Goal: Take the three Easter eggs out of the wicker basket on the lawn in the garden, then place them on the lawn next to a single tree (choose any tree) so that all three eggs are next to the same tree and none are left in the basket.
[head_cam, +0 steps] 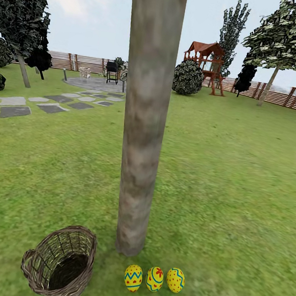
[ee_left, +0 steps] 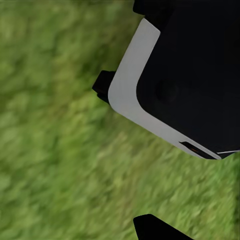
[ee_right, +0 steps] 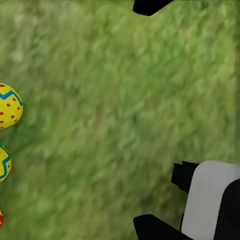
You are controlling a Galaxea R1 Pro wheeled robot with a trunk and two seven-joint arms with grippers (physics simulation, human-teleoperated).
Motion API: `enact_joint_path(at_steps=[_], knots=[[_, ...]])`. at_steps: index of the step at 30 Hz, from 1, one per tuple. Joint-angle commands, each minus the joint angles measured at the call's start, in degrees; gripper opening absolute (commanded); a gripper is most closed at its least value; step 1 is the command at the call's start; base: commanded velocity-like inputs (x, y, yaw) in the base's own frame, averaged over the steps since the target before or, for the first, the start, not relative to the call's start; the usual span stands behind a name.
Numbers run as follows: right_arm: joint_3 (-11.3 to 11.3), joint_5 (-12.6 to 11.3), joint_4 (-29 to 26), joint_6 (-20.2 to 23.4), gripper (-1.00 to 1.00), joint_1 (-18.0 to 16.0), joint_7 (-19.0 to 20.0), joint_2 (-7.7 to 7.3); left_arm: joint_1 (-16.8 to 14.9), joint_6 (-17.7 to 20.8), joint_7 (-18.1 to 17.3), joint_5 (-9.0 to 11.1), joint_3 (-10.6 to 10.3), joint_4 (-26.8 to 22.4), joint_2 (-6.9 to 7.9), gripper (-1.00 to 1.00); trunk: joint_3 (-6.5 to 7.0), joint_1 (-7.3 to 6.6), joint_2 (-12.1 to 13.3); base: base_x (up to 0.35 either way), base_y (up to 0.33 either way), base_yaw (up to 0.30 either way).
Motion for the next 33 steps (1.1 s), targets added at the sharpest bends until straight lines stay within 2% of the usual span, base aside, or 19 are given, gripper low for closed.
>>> enact_joint_path(at_steps=[1,33], knots=[[-0.5,0.2,0.1,-0.2,1.00,0.0,0.2,-0.03,0.0,0.3,0.3,0.4,-0.5,-0.1,0.03,1.00,-0.06,0.00,0.0,0.000,0.000,0.000],[-0.5,0.1,1.0,-0.2,1.00,0.0,0.2,-0.03,0.0,0.3,0.3,0.4,-0.5,-0.1,0.00,1.00,0.70,0.00,0.0,0.000,0.000,0.000]])
